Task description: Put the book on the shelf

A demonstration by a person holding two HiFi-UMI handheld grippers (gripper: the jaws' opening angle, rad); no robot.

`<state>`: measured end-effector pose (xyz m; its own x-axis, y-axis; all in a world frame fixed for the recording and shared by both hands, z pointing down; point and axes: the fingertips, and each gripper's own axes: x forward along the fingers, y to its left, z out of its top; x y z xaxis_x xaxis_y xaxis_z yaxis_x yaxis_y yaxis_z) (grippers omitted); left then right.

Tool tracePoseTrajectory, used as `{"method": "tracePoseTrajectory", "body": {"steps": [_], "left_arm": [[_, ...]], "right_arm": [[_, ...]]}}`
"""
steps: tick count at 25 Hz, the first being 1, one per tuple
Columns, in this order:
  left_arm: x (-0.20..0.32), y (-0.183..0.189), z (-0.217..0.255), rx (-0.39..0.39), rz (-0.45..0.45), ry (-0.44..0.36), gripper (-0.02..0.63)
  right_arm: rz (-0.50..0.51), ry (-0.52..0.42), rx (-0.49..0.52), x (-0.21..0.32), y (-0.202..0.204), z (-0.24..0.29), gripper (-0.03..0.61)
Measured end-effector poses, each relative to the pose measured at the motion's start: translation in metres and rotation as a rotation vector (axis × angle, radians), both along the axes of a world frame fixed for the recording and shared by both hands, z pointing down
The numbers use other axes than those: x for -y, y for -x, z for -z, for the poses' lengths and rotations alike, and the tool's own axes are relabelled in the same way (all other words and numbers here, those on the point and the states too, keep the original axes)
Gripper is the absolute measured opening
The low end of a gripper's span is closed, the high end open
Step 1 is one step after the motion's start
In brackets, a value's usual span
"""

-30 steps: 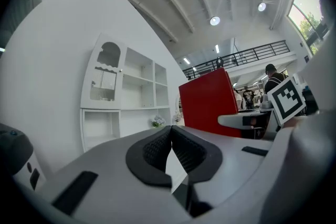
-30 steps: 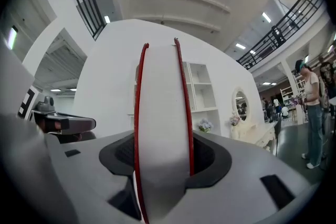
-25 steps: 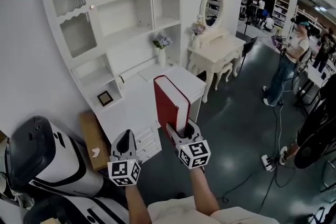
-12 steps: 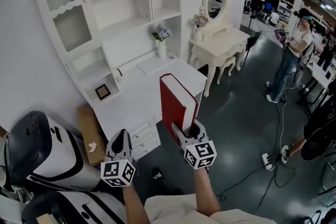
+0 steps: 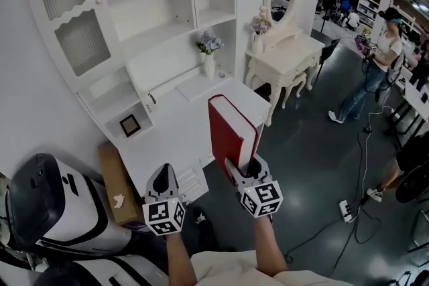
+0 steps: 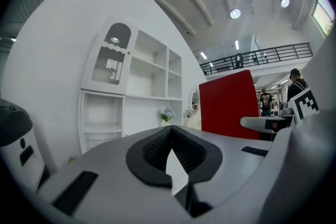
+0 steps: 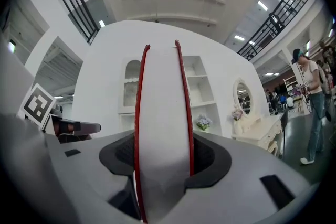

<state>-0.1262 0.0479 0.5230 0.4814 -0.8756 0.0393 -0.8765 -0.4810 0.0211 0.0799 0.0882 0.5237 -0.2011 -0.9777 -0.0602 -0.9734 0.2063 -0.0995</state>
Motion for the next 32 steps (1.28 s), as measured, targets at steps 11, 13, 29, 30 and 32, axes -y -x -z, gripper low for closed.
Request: {"method": "tracePoseTrajectory", "body": {"steps": [11,13,29,30,32], "left_arm": [[0.184,-0.020,0.006,-0.009,0.008,-0.002,0.017],[0.222,-0.020,0.011,-0.001,0.003,-0.003,0.017],[0.394,-0.026,0.046,0.154,0.135,-0.032,0.017],[0.401,-0.032,0.052,0.163,0.145,-0.031,0.017],[0.415,-0.048,0.066,0.149,0.145,-0.032,0.017]], "right_arm": [[0.005,0.004,-0.015,0.183,-0.021,0.011,0.255],[0.009,-0.010,-0.013,0.222,-0.019,0.019,0.254],[0.105,-0.047,0.012,0.420,-0.014,0.067,0.253],[0.114,-0.043,0.010,0.429,-0.017,0.072,0.253],[0.127,-0.041,0.012,0.443,-0.025,0.083,0.253]]}}
